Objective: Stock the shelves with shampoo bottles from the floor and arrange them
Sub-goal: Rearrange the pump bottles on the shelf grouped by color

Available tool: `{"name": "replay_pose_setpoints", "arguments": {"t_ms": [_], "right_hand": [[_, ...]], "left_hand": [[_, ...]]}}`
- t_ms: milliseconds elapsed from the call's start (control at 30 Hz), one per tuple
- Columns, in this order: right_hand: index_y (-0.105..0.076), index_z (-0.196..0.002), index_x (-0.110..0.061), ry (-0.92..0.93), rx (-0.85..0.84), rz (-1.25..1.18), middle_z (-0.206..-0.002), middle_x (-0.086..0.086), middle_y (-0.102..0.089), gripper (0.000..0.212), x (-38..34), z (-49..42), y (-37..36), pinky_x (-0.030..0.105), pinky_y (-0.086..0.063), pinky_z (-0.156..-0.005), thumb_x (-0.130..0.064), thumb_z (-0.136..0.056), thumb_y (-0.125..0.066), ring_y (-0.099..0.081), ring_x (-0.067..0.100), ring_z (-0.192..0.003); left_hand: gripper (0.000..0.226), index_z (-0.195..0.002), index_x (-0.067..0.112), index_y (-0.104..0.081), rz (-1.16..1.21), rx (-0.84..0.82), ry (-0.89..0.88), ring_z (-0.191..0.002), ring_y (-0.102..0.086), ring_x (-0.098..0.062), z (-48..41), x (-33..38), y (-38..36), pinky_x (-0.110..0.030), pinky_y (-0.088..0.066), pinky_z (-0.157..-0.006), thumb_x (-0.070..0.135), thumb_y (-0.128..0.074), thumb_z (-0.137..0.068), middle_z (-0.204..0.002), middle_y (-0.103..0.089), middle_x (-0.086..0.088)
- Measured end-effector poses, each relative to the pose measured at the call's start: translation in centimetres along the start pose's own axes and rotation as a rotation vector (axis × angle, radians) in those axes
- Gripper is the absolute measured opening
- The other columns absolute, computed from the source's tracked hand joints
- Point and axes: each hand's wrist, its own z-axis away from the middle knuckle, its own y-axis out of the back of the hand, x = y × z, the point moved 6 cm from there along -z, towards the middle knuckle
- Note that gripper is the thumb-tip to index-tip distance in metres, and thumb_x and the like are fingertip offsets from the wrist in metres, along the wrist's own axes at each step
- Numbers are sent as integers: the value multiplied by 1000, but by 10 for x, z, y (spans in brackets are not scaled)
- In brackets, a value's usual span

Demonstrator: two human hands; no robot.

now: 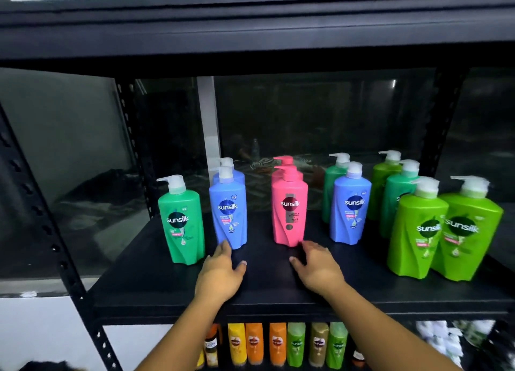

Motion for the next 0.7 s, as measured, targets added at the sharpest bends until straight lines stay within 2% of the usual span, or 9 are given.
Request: {"name": "replay_pose_setpoints", "arguments": {"t_ms": [100, 167, 300, 467, 600, 700], "right_hand": [[-37, -152, -15, 25, -107, 81, -160, 4, -34, 63, 9, 21, 5, 37, -13, -124, -52, -101, -43, -24, 21, -150], [-32, -155, -17, 49, -139, 132, -164, 1, -25, 64, 16, 33, 10, 39, -9, -125, -53, -102, -37, -17, 18, -153], [-30, -156, -17, 36, -153, 157, -165, -1, -22, 64, 33, 53, 23, 40, -7, -125, -53, -103, -34, -14, 16, -153], [-33, -154, -14, -37, -115, 135, -164, 3, -26, 63, 62, 62, 45, 40, -10, -124, -49, -103, -39, -18, 19, -152], [-37, -150, -7, -88, 15, -101, -156, 11, -39, 62, 76, 54, 58, 31, -24, -119, -37, -99, -56, -35, 24, -145], [-31, -152, -4, -167, 100, -331, -156, 11, -38, 72, 85, 39, 62, 24, -24, -115, -32, -95, -65, -35, 24, -144]], "left_hand": [[67, -161, 13, -23, -134, -69, -120, -156, -17, -27, 16, 20, -8, -37, -14, -125, 46, -40, -106, -170, -17, -7], [65, -160, 12, -27, -145, -106, -183, -157, -13, -24, 18, 33, -15, -35, -9, -126, 48, -38, -107, -169, -19, -9], [66, -160, 15, -28, -116, -185, -302, -157, -11, -20, 25, 70, -38, -33, -7, -127, 51, -40, -106, -169, -19, -4], [62, -162, 21, -24, -172, -277, -448, -158, -5, -17, 30, 125, -67, -34, -3, -128, 51, -32, -107, -170, -13, 0], [63, -163, 23, -16, -254, -312, -475, -158, 0, -16, 28, 137, -73, -39, -1, -128, 52, -25, -108, -171, -6, 1], [64, -163, 24, -13, -261, -323, -486, -157, 3, -14, 29, 136, -74, -38, 1, -128, 53, -22, -107, -171, -2, 3]]}}
